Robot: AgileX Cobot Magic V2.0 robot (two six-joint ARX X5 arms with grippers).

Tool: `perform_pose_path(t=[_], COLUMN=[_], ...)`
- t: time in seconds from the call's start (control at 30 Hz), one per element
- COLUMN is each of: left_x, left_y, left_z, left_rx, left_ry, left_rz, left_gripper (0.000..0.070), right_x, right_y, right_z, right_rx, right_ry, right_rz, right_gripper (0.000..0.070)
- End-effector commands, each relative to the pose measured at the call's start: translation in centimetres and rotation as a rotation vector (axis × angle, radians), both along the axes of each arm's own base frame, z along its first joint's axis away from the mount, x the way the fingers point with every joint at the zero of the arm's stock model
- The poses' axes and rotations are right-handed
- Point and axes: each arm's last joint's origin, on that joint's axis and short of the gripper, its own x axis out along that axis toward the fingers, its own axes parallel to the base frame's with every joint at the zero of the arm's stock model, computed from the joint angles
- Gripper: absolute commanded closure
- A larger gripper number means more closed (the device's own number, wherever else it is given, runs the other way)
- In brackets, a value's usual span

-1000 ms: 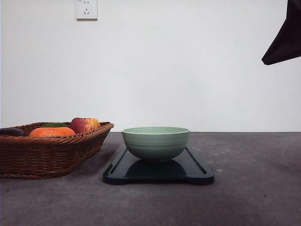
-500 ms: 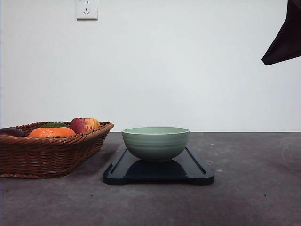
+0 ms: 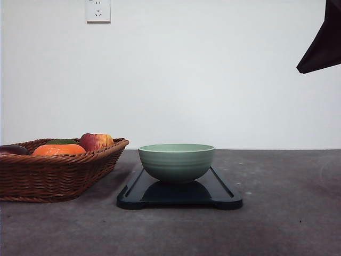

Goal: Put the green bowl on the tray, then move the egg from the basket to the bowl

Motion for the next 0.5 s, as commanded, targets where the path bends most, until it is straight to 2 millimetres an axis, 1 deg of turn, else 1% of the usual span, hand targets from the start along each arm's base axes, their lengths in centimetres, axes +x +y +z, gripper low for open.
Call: perform_pose_path(t=[0.0, 0.47], left_x=[0.11, 0.11], left_y=[0.03, 0.06], left_z=[-0.74, -0.72], left_rx=[-0.004, 0.008], left_ry=[0.012, 0.009], left_rz=[0.004, 0.012], left_gripper=[0.0692, 0.0692], right_x=[0.1, 0.08], right_y=[0.12, 0.12], right_z=[0.12, 0.14], right_rx=[0.003, 0.003], right_ry=[-0.009, -0.009], right_rz=[0.006, 0.006], right_gripper=[0.0685, 0.0685])
